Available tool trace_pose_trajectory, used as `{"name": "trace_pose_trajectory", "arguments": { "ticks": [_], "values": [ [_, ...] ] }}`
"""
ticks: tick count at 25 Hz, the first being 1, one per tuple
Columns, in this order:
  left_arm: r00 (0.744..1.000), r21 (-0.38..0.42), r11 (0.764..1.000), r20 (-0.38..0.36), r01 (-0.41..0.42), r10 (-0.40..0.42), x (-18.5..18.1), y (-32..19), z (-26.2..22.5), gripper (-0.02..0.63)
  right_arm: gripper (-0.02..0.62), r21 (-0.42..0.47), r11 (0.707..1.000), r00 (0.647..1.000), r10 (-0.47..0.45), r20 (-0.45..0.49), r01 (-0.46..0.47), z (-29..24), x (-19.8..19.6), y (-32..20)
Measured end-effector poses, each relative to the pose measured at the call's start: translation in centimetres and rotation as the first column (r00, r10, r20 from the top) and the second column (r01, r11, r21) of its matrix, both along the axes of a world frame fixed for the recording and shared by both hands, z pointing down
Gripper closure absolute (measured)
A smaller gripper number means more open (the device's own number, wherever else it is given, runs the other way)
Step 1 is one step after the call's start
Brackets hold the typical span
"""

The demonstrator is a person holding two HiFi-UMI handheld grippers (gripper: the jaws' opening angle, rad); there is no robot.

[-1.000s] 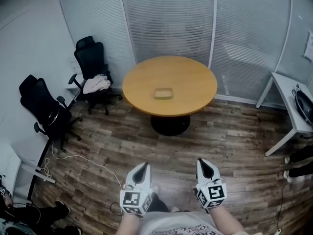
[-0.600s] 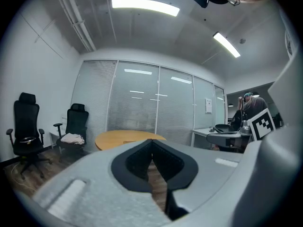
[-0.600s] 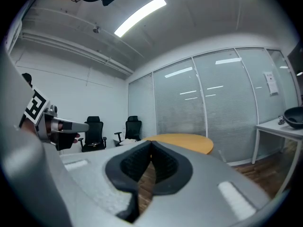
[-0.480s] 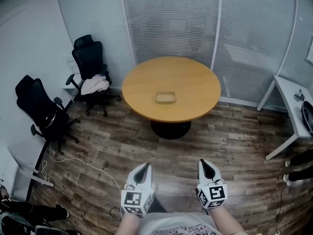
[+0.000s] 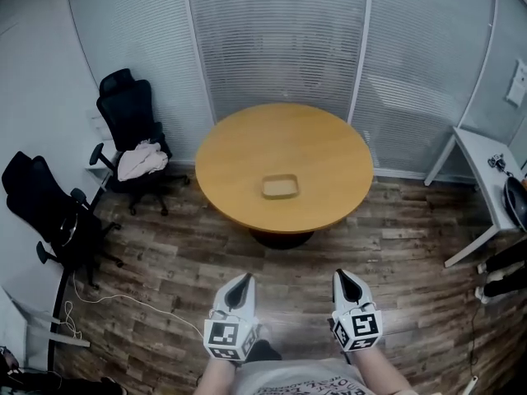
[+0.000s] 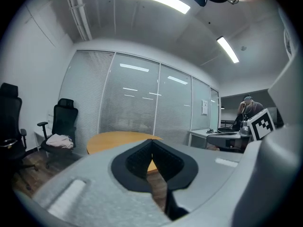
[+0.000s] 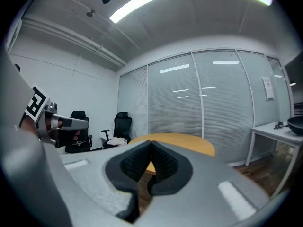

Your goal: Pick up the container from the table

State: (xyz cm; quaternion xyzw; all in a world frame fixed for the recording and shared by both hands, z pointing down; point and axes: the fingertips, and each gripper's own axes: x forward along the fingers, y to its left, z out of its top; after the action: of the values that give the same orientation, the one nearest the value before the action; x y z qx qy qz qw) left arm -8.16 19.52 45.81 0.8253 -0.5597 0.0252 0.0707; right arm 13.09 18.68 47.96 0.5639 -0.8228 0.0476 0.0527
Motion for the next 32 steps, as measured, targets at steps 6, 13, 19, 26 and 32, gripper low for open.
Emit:
{"name": "trace_pose_trajectory", "arguments": {
  "ticks": [6,13,19,26,32],
  "values": [
    [1.0,0.003,1.0,-0.007,-0.022,0.022,-6.1,-6.7,0.0,0.598,0.592,-0.005,0.997,0.997,0.071,0.014,-0.071,0.0,-4.4,-6.1],
    [0.999,-0.006,0.999,-0.017,-0.038,0.038,-10.9,-11.1,0.4,0.598,0.592,-0.005,0.998,0.997,0.07,-0.024,-0.07,0.1,-9.7,-10.1],
    [0.999,-0.033,0.998,-0.021,-0.05,0.049,-11.5,-14.4,1.6,0.598,0.592,-0.025,0.997,0.997,0.07,-0.04,-0.071,1.0,-10.7,-13.4],
    [1.0,-0.038,0.999,-0.011,-0.027,0.027,-11.3,-19.4,2.6,0.598,0.592,-0.039,0.998,0.999,0.047,-0.027,-0.048,2.4,-10.6,-19.2],
    [1.0,-0.023,1.0,0.012,0.008,-0.008,-10.0,-26.1,2.1,0.598,0.592,-0.026,1.0,1.0,0.014,-0.014,-0.014,2.2,-9.3,-27.2]
  ]
}}
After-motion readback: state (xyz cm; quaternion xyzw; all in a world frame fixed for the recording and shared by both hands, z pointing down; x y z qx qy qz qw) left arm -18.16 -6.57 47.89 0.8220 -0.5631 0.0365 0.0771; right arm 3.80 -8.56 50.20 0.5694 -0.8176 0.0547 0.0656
